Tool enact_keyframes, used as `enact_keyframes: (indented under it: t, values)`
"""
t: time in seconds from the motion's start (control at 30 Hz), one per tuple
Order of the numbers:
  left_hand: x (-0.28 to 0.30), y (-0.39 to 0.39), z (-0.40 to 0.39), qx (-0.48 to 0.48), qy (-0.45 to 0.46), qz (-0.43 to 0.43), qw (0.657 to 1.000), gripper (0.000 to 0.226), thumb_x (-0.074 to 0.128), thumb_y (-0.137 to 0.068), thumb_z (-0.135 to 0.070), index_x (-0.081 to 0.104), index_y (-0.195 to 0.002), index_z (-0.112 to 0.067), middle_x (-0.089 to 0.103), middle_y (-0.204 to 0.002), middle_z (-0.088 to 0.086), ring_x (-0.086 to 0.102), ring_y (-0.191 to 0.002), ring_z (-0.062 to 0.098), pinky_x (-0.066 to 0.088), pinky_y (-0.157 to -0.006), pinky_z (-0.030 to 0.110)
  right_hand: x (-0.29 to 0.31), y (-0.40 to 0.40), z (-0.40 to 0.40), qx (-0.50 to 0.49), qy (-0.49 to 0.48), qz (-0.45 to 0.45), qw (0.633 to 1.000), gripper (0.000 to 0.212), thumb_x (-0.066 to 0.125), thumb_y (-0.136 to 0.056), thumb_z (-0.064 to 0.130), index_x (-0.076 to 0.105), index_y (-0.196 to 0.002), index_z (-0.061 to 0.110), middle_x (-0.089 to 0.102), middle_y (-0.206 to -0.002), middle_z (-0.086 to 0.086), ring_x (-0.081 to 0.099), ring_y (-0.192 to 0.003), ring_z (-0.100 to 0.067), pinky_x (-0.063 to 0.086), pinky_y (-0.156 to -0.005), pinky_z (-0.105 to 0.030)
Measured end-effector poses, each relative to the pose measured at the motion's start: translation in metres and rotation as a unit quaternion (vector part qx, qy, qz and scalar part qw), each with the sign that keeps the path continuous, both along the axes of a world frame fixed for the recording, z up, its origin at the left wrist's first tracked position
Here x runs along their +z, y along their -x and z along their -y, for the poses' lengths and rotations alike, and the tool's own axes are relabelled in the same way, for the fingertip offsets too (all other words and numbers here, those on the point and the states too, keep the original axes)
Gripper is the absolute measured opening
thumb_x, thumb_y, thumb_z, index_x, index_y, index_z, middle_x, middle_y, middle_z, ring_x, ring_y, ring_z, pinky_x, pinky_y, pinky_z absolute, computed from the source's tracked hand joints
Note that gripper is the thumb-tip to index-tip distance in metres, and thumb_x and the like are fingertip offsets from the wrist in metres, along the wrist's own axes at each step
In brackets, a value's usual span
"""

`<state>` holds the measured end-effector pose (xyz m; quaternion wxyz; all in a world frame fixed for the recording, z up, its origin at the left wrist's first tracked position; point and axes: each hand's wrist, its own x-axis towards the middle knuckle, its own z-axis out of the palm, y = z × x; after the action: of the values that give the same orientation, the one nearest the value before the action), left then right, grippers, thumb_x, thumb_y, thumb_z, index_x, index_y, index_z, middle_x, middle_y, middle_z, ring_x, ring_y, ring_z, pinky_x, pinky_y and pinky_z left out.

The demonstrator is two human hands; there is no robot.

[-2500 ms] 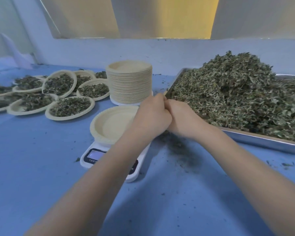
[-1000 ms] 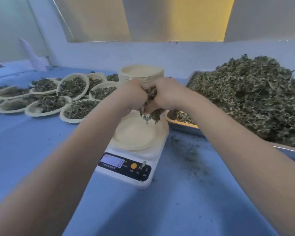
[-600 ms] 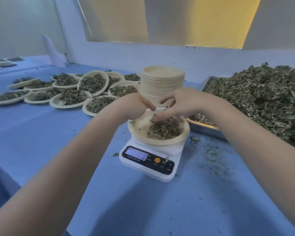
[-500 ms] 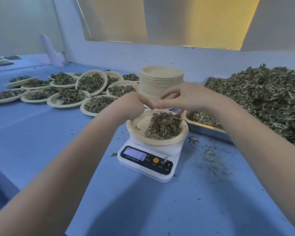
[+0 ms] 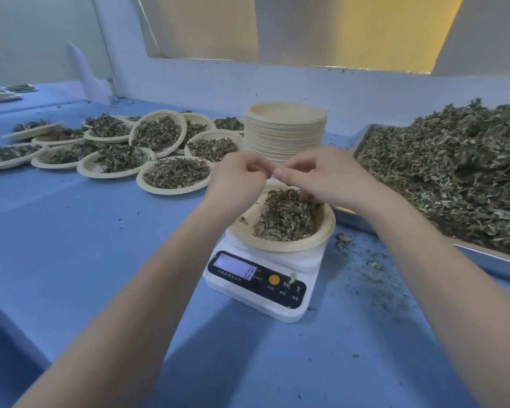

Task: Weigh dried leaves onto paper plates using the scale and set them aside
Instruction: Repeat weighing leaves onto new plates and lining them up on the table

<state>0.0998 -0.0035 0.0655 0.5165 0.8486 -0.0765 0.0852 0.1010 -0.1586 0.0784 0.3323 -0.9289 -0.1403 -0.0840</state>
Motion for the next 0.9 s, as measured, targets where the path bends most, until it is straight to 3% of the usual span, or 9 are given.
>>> enact_keyframes:
  t: [0.13, 0.27, 0.4, 0.5, 0.6, 0.7, 0.8, 0.87, 0.9]
  values:
    - [0.006, -0.005, 0.012, -0.010, -0.001, 0.006, 1.000, 0.026, 0.049, -0.083, -0.005, 0.064, -0.079, -0.025, 0.061, -0.076, -0.005, 0.059, -0.082, 0.018, 0.054, -0.080, 0.038, 0.001, -0.005, 0.003, -0.003, -0.015, 0.005, 1.000, 0.013, 0.063, -0.085, 0.046, 0.067, -0.076, 0.037, 0.068, -0.069, 0.012, 0.065, -0.060, -0.005, 0.045, -0.057, -0.019]
    - [0.011, -0.007, 0.024, -0.024, -0.003, 0.009, 1.000, 0.021, 0.052, -0.083, -0.007, 0.064, -0.079, -0.024, 0.059, -0.073, -0.007, 0.058, -0.079, 0.016, 0.052, -0.071, 0.032, 0.002, -0.005, 0.016, -0.007, -0.037, 0.008, 0.999, 0.012, 0.064, -0.085, 0.041, 0.070, -0.083, 0.031, 0.067, -0.068, 0.018, 0.066, -0.060, -0.007, 0.044, -0.053, -0.012]
    - [0.010, -0.009, 0.039, -0.050, -0.013, 0.010, 0.999, 0.023, 0.052, -0.085, -0.009, 0.067, -0.081, -0.026, 0.058, -0.070, -0.006, 0.053, -0.067, 0.012, 0.047, -0.061, 0.026, 0.003, -0.002, 0.038, -0.024, -0.051, 0.007, 0.998, 0.012, 0.065, -0.084, 0.043, 0.073, -0.088, 0.034, 0.071, -0.073, 0.007, 0.066, -0.061, -0.018, 0.052, -0.057, -0.034]
    - [0.009, -0.010, 0.056, -0.068, -0.030, 0.023, 0.997, 0.026, 0.050, -0.088, -0.010, 0.070, -0.089, -0.027, 0.060, -0.072, -0.007, 0.046, -0.055, 0.005, 0.035, -0.049, 0.020, 0.004, -0.003, 0.062, -0.038, -0.062, 0.005, 0.997, 0.009, 0.064, -0.086, 0.039, 0.072, -0.087, 0.035, 0.070, -0.078, 0.015, 0.067, -0.067, -0.006, 0.048, -0.059, -0.018]
    - [0.011, -0.011, 0.075, -0.088, -0.039, 0.034, 0.995, 0.024, 0.051, -0.088, -0.013, 0.071, -0.091, -0.027, 0.057, -0.068, -0.011, 0.047, -0.059, 0.004, 0.035, -0.052, 0.020, 0.009, 0.000, 0.081, -0.036, -0.055, -0.023, 0.998, 0.010, 0.065, -0.087, 0.036, 0.072, -0.091, 0.033, 0.072, -0.080, 0.012, 0.069, -0.072, -0.008, 0.047, -0.052, -0.012]
    - [0.013, -0.009, 0.096, -0.111, -0.063, 0.044, 0.991, 0.022, 0.051, -0.087, -0.015, 0.068, -0.088, -0.027, 0.051, -0.060, -0.014, 0.045, -0.057, 0.003, 0.034, -0.052, 0.020, 0.014, 0.003, 0.095, -0.053, -0.045, -0.018, 0.997, 0.012, 0.065, -0.087, 0.034, 0.072, -0.095, 0.030, 0.073, -0.087, 0.006, 0.069, -0.077, -0.011, 0.056, -0.063, -0.019]
    - [0.015, -0.009, 0.101, -0.127, -0.079, 0.043, 0.988, 0.021, 0.052, -0.086, -0.016, 0.065, -0.090, -0.031, 0.061, -0.080, -0.011, 0.054, -0.071, 0.009, 0.040, -0.061, 0.020, 0.017, 0.008, 0.101, -0.044, -0.060, -0.032, 0.997, 0.014, 0.066, -0.085, 0.035, 0.069, -0.098, 0.032, 0.073, -0.092, 0.007, 0.069, -0.082, -0.012, 0.057, -0.072, -0.022]
    - [0.016, -0.010, 0.088, -0.111, -0.084, 0.042, 0.989, 0.022, 0.054, -0.086, -0.016, 0.066, -0.094, -0.032, 0.064, -0.091, -0.009, 0.057, -0.078, 0.011, 0.043, -0.066, 0.022, 0.017, 0.010, 0.099, -0.001, -0.016, -0.086, 0.996, 0.036, 0.069, -0.077, 0.049, 0.061, -0.111, 0.039, 0.070, -0.105, 0.011, 0.067, -0.089, -0.006, 0.052, -0.082, -0.017]
    - [0.016, -0.011, 0.079, -0.095, -0.088, 0.045, 0.991, 0.023, 0.054, -0.086, -0.015, 0.067, -0.096, -0.031, 0.065, -0.095, -0.008, 0.058, -0.082, 0.011, 0.044, -0.069, 0.023, 0.015, 0.011, 0.097, 0.022, 0.021, -0.120, 0.992, 0.063, 0.072, -0.068, 0.058, 0.053, -0.125, 0.040, 0.064, -0.120, 0.013, 0.061, -0.102, 0.000, 0.046, -0.091, -0.018]
